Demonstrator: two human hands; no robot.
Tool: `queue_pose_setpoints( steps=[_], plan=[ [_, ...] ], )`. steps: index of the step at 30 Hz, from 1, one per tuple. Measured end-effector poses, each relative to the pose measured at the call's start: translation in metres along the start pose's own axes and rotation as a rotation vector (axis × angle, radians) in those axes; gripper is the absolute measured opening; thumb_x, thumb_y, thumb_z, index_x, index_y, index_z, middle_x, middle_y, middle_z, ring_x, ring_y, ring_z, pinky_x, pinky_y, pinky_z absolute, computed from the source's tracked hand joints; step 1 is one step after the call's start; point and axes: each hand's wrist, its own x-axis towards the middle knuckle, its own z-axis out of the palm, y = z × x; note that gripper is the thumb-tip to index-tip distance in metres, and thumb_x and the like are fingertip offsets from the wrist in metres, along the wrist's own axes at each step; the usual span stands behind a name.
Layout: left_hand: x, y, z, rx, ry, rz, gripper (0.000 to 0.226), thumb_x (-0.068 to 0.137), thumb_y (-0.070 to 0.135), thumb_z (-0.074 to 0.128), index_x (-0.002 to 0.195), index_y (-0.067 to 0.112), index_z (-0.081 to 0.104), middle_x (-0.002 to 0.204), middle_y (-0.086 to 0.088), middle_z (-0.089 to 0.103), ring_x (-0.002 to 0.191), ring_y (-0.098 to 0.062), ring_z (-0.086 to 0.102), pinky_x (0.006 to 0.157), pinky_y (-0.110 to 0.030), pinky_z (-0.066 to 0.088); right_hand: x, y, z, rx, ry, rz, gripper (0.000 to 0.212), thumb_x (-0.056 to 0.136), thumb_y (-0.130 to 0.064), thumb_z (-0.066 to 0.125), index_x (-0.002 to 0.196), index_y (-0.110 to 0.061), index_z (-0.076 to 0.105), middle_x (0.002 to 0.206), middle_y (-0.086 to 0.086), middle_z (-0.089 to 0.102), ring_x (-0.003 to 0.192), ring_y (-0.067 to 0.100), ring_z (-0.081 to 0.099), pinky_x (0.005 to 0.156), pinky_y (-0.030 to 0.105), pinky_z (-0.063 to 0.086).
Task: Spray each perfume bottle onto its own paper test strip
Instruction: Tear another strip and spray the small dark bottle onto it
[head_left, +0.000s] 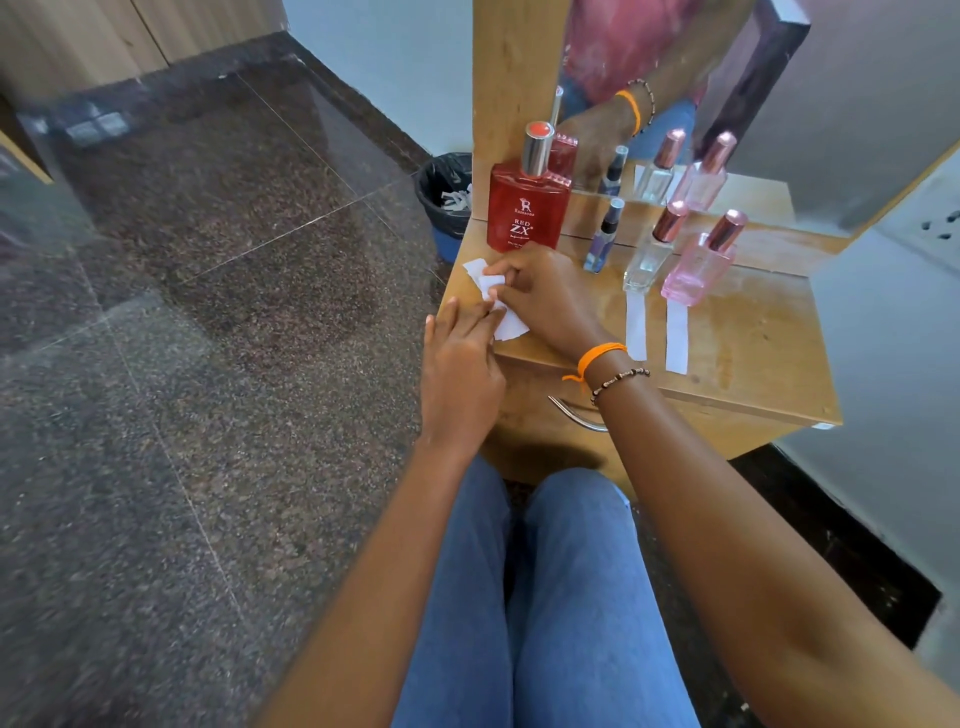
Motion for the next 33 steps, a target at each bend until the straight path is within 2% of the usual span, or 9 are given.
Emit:
queue_pose_setpoints(
  steps=[2,4,9,15,21,26,30,33],
  plan=[
    [0.000,0.000,0.000,-0.007,0.003,0.002,0.046,0.089,-0.002,0.040,0.128,0.014,0.056,0.138,0.000,0.053,0.137,-0.030,0.031,0.115,-0.044,0.013,0.000,-0.002,0.002,0.087,0.030,0.034,0.022,0.079,-0.010,0.070,0.098,-0.019,0.071,0.087,-0.003,0.061,0.077,0.007,0.053,0.062,0.006,0.036],
    [0.001,0.000,0.000,-0.010,0.001,0.002,0.045,0.089,-0.002,0.039,0.128,0.014,0.056,0.137,-0.001,0.053,0.137,-0.030,0.032,0.115,-0.045,0.014,0.000,-0.005,0.003,0.170,0.045,0.068,0.021,0.076,-0.008,0.072,0.094,-0.018,0.071,0.083,-0.003,0.062,0.074,0.005,0.053,0.063,0.004,0.038],
    [0.001,-0.001,0.001,-0.006,-0.013,-0.007,0.044,0.091,-0.001,0.038,0.127,0.014,0.057,0.137,-0.001,0.053,0.138,-0.030,0.030,0.115,-0.044,0.014,0.006,-0.010,0.004,0.290,0.108,0.168,0.013,0.073,-0.009,0.077,0.081,-0.016,0.069,0.074,-0.004,0.062,0.066,0.001,0.053,0.064,0.010,0.044],
    [0.001,-0.001,0.000,0.003,-0.021,0.001,0.043,0.091,0.000,0.038,0.127,0.014,0.057,0.138,0.000,0.053,0.138,-0.029,0.030,0.115,-0.043,0.013,0.010,-0.015,0.006,0.388,0.192,0.317,0.021,0.069,-0.011,0.080,0.083,-0.018,0.066,0.071,-0.007,0.066,0.069,0.005,0.061,0.070,0.021,0.050],
    [0.002,0.000,-0.004,-0.030,-0.030,-0.011,0.046,0.089,-0.003,0.037,0.127,0.013,0.057,0.138,-0.002,0.053,0.139,-0.029,0.029,0.115,-0.042,0.014,0.005,-0.017,0.006,0.267,0.239,0.273,0.008,0.074,-0.008,0.075,0.077,-0.014,0.070,0.073,-0.005,0.066,0.072,0.009,0.061,0.068,0.021,0.049],
    [0.003,0.003,-0.007,-0.066,-0.036,-0.032,0.047,0.089,-0.003,0.037,0.128,0.014,0.057,0.138,-0.002,0.053,0.139,-0.027,0.029,0.116,-0.041,0.016,0.004,-0.018,0.005,0.267,0.231,0.241,0.008,0.075,-0.009,0.075,0.076,-0.015,0.071,0.084,-0.002,0.069,0.073,0.006,0.058,0.061,0.010,0.042],
    [0.008,0.003,-0.011,-0.134,-0.060,-0.047,0.045,0.089,-0.004,0.038,0.126,0.012,0.059,0.137,-0.004,0.054,0.138,-0.026,0.031,0.115,-0.044,0.021,-0.001,-0.018,0.001,0.315,0.210,0.236,0.008,0.077,-0.008,0.073,0.077,-0.014,0.068,0.076,-0.005,0.063,0.071,0.005,0.054,0.067,0.020,0.045],
    [0.011,0.007,-0.014,-0.252,-0.032,-0.069,0.040,0.087,-0.005,0.041,0.118,0.009,0.064,0.129,-0.005,0.059,0.126,-0.022,0.046,0.109,-0.045,0.031,-0.010,-0.021,-0.006,0.394,0.247,0.234,0.012,0.078,-0.005,0.071,0.077,-0.015,0.064,0.070,-0.008,0.058,0.071,0.009,0.053,0.068,0.020,0.044]
  ],
)
